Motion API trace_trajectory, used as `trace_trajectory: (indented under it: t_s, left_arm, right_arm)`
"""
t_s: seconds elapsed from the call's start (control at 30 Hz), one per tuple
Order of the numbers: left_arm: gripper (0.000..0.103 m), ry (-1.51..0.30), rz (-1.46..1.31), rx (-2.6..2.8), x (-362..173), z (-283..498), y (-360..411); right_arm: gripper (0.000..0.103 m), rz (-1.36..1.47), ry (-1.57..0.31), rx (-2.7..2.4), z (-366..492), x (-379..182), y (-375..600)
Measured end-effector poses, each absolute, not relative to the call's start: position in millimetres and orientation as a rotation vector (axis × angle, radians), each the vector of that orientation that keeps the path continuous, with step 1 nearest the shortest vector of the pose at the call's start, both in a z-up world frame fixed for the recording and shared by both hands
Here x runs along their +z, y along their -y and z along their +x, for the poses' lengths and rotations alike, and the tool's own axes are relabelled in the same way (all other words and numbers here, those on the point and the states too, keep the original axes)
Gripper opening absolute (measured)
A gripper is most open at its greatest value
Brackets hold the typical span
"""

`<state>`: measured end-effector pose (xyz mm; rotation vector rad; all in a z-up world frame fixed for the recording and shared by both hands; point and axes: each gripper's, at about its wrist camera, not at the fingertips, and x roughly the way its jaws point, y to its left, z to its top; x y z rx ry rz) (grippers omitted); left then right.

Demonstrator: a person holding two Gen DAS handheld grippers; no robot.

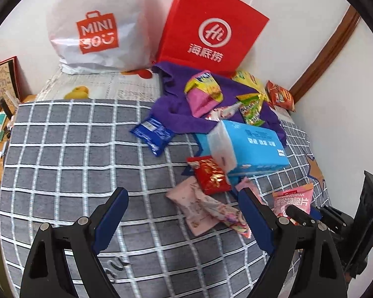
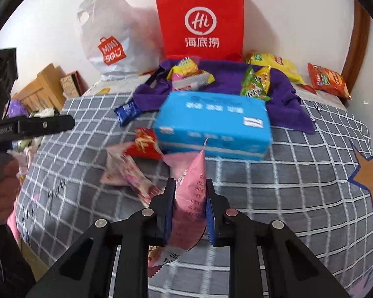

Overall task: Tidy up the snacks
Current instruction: 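Grasp the pink panda-print snack bag with the right tool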

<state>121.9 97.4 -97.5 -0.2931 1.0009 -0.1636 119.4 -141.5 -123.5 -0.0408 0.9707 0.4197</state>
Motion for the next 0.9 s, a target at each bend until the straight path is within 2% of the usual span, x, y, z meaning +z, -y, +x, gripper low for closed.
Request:
trace_trajectory:
  t_s: [0.17, 0.2, 0.27, 0.4, 0.43, 0.5, 0.57, 0.63, 0.9]
  left_arm:
    - [0.089, -1.018, -0.298, -0.161, -104.0, 122.7, -81.3]
    - [0.089, -1.023, -0.299, -0.158, -105.9, 122.8, -78.7]
    - [0.089, -1.033, -0.301, -0.147, -109.5, 123.0, -75.0]
    - [0.089, -1.049, -0.308, -0.143, -114.8, 122.8, -67.2]
    - [0.089, -1.051, -0.307, -0.143, -115.5, 122.9, -65.7]
    - [0.089, -1.056, -0.307, -0.140, -117.2, 122.8, -63.7]
    - [0.089, -1.060, -0.305, -0.143, -118.0, 122.3, -61.9]
    - [0.089, -1.062, -0.297, -0.143, -118.3, 120.7, -61.0]
    - [0.089, -1.059, -0.283, -0.121, -119.2, 114.3, -72.2]
  right_arm:
    - [0.024, -0.068, -1.009, 0.409, 129.8, -137.2, 168.3]
    - [0.028, -0.078, -1.007, 0.387, 132.9, -139.5, 176.3]
    - [0.042, -0.093, -1.003, 0.351, 137.4, -140.7, 188.6]
    - [0.050, -0.042, -0.993, 0.298, 139.7, -138.0, 219.5]
    - [0.055, -0.012, -0.998, 0.304, 139.0, -137.4, 225.9]
    - [0.060, 0.025, -0.998, 0.312, 135.9, -136.9, 232.0]
    - [0.072, 0.037, -1.002, 0.328, 131.6, -138.4, 231.8]
    - [0.075, 0.052, -1.014, 0.335, 129.5, -143.8, 226.8]
    - [0.074, 0.010, -1.086, 0.297, 146.1, -177.9, 201.5]
